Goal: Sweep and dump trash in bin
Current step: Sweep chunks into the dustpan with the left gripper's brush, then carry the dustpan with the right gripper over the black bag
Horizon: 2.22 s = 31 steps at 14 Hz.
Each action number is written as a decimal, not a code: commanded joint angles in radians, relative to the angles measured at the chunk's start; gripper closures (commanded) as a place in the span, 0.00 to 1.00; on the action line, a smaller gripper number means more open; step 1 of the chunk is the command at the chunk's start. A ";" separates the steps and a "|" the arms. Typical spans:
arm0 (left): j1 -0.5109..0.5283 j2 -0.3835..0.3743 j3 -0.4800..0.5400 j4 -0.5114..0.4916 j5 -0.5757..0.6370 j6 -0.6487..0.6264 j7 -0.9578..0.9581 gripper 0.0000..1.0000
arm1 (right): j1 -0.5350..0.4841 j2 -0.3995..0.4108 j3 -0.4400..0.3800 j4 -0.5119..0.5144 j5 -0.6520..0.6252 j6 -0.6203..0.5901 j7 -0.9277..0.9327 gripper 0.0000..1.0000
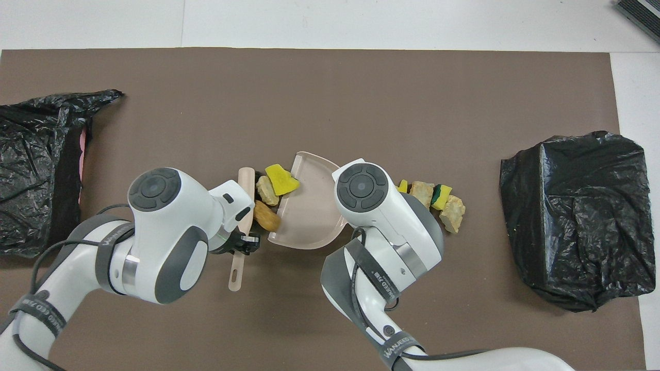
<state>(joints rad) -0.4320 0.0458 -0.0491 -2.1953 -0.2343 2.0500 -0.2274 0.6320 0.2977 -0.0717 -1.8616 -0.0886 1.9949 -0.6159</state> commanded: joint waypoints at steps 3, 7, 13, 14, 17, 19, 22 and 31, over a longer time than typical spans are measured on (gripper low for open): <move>-0.171 -0.007 0.011 0.005 -0.057 0.030 -0.015 1.00 | -0.009 0.011 0.006 0.002 0.029 0.021 0.028 1.00; -0.130 0.000 0.023 0.023 -0.045 0.001 -0.032 1.00 | -0.009 0.011 0.007 0.002 0.030 0.021 0.028 1.00; 0.102 -0.058 0.026 0.025 0.010 -0.039 -0.032 1.00 | -0.024 -0.018 0.006 0.005 0.030 0.005 0.056 1.00; 0.108 -0.060 0.028 0.023 0.039 -0.047 -0.059 1.00 | -0.059 -0.049 0.006 0.005 0.030 -0.005 0.047 1.00; 0.095 -0.070 0.023 0.017 0.122 -0.048 -0.200 1.00 | -0.161 -0.158 0.006 0.007 0.032 -0.086 -0.017 1.00; 0.087 -0.084 0.018 0.002 0.122 -0.051 -0.208 1.00 | -0.245 -0.225 0.006 0.010 0.032 -0.146 -0.069 1.00; -0.011 -0.128 0.014 -0.053 0.122 -0.047 -0.286 1.00 | -0.391 -0.334 0.000 0.013 0.032 -0.241 -0.217 1.00; -0.362 -0.156 0.011 -0.210 0.113 0.125 -0.609 1.00 | -0.909 -0.436 -0.026 0.019 -0.046 -0.329 -0.911 1.00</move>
<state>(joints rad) -0.7493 -0.0749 -0.0561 -2.3294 -0.1340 2.0999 -0.8029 -0.2079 -0.1264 -0.1108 -1.8325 -0.0974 1.6355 -1.4197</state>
